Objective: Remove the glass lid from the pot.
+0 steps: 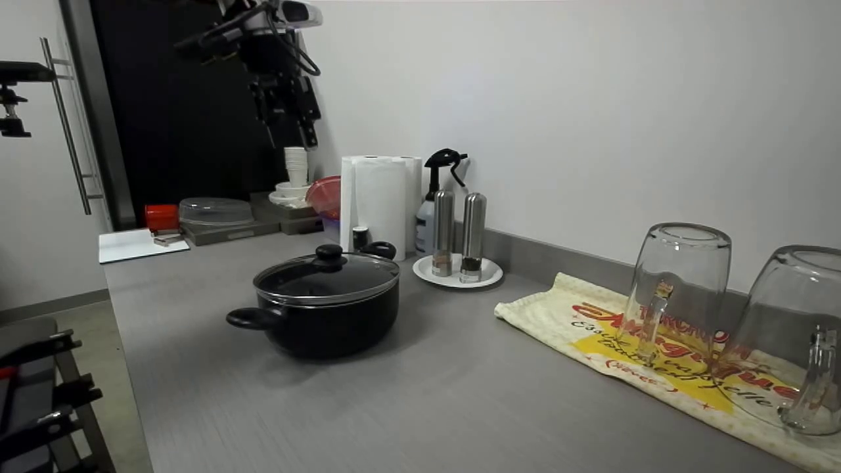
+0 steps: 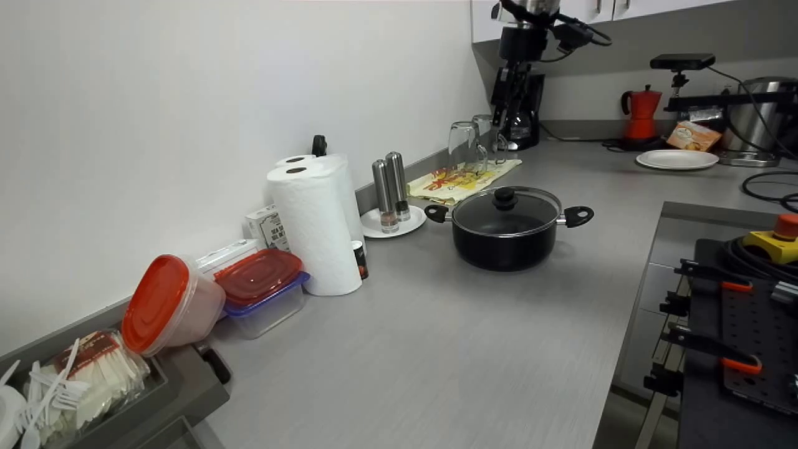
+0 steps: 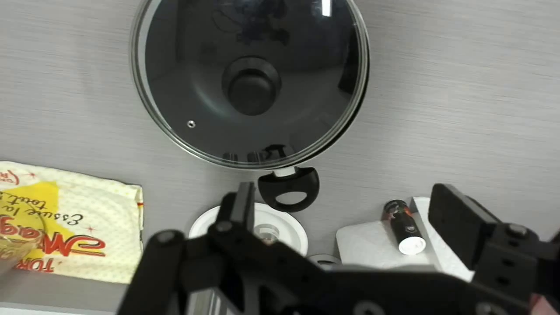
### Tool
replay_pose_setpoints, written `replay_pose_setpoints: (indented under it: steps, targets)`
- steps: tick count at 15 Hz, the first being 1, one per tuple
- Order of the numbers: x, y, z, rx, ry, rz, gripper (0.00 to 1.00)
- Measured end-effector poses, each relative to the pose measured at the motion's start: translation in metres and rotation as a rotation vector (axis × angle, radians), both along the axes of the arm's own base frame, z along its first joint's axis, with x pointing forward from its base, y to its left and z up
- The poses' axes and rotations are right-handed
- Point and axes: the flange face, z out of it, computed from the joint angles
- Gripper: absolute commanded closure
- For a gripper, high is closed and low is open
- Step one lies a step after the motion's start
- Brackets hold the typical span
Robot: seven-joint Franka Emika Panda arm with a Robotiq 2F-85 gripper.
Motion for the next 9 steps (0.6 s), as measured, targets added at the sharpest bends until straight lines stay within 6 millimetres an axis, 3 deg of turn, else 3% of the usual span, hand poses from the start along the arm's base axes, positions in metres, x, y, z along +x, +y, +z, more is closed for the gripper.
replay_pose_setpoints:
  steps: [9]
  targets:
    - [0.024, -0.015, -0.057, -0.123, 0.082, -0.061, 0.0]
